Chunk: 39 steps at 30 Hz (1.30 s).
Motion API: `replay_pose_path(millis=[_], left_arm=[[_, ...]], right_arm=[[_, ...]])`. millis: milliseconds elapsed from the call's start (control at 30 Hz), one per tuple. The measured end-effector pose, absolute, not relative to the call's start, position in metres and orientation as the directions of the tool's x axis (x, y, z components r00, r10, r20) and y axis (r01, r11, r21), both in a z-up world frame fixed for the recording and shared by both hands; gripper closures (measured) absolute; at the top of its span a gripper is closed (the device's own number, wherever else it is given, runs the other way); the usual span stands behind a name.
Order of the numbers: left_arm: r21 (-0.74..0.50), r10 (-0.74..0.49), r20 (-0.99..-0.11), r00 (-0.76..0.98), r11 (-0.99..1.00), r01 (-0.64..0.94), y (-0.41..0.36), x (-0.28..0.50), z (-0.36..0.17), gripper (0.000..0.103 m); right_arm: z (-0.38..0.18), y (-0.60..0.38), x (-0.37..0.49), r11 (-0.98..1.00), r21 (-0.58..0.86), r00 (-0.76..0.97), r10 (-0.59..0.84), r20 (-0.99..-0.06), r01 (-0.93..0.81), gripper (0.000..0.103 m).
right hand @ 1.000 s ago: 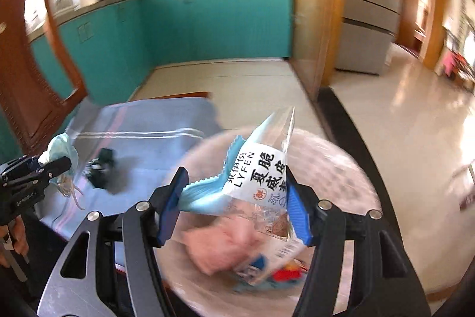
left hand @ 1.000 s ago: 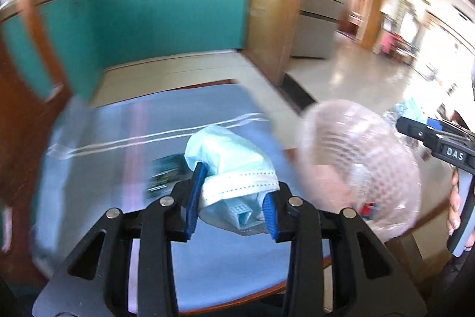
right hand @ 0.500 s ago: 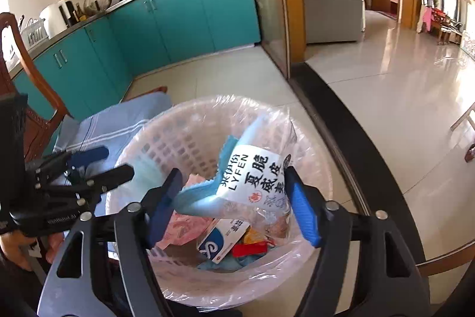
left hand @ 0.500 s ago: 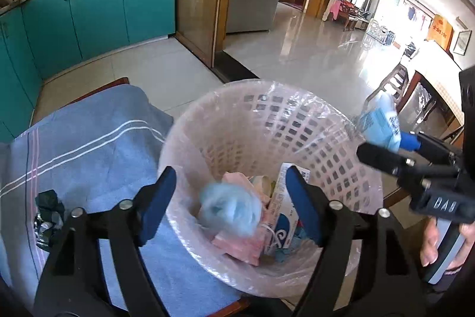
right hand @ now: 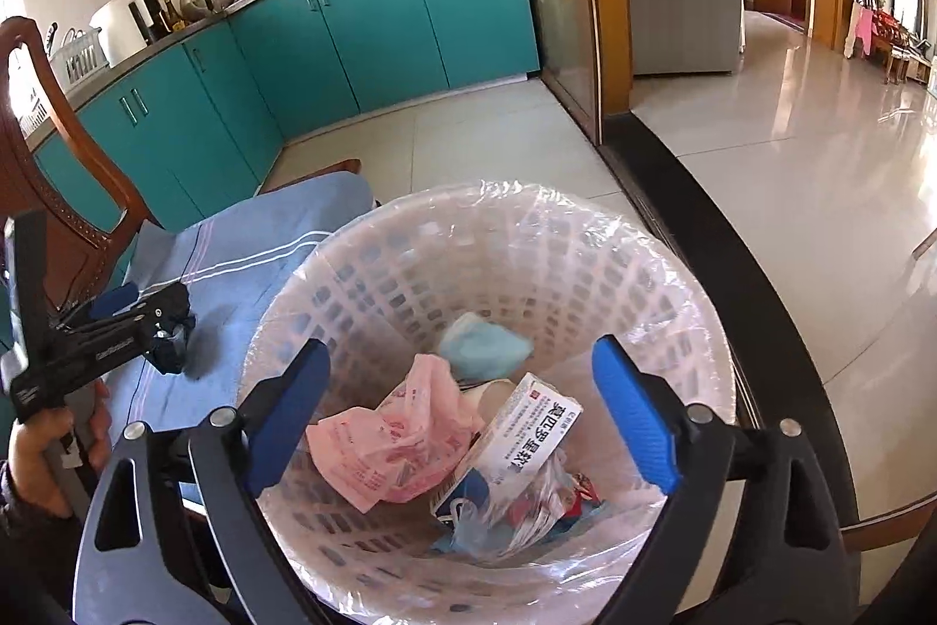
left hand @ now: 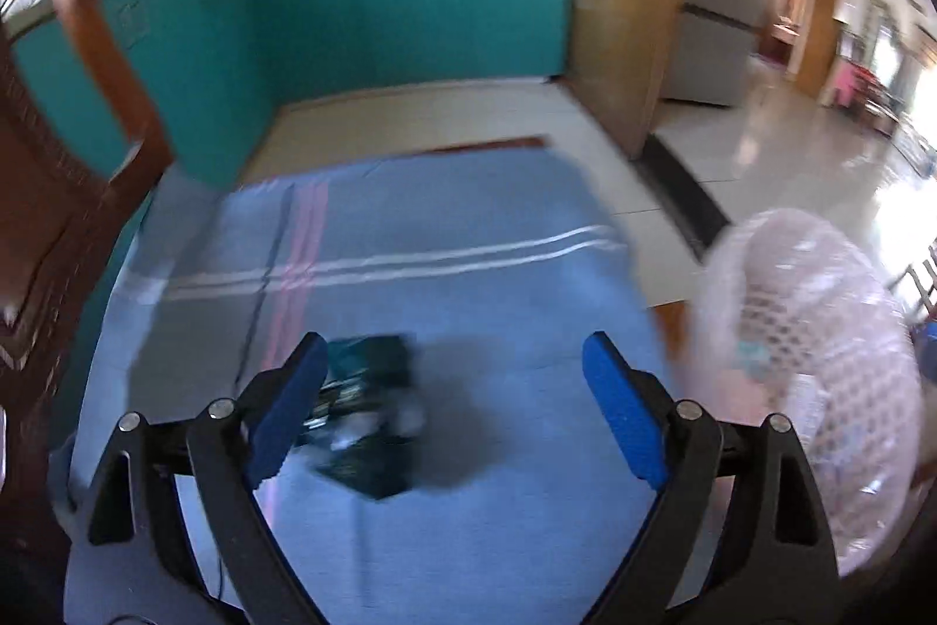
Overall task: Collect trash
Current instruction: 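Lower the left tool onto the green foil packet and close on it, then carry the green packet over the basket and open the left tool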
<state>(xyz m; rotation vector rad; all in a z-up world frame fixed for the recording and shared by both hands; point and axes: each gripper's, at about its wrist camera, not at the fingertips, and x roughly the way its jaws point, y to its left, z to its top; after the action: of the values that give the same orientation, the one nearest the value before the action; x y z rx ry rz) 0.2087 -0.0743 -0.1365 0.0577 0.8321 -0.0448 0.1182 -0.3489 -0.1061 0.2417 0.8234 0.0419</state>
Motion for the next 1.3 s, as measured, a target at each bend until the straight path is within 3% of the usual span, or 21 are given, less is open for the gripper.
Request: replay_pose_path(millis=[333,467,667,967,1300], left_arm=[[0.003,-0.006,-0.802,0.597,1.000,0.014,-0.042,0.221,-0.176,0.016],[-0.002,-0.016,-0.806,0.592,1.000,0.024,-0.038,0.219,-0.181,0.036],[-0.020,-0.037,-0.808,0.588,0.999,0.034,-0.032,0.214,-0.182,0.048],[-0.030,-0.056,-0.753,0.656,0.998,0.050,-0.037,0.192,-0.145,0.049],[-0.039,-0.247,-0.671,0.698,0.953,0.300,-0.125,0.157,-0.088,0.049]], right_arm=[[-0.112,-0.324,0.126,0.979,0.204,0.642,0.138,-0.754,0.030,0.013],[-0.113,-0.306,0.130,0.986,0.169,0.630,0.132,-0.765,-0.001,0.013],[-0.117,-0.284,0.133,0.991,0.128,0.611,0.129,-0.781,-0.045,0.013],[-0.112,-0.280,0.129,0.993,0.109,0.622,0.119,-0.774,-0.054,0.013],[-0.085,-0.326,0.098,0.993,0.083,0.696,0.001,-0.718,0.083,0.013]])
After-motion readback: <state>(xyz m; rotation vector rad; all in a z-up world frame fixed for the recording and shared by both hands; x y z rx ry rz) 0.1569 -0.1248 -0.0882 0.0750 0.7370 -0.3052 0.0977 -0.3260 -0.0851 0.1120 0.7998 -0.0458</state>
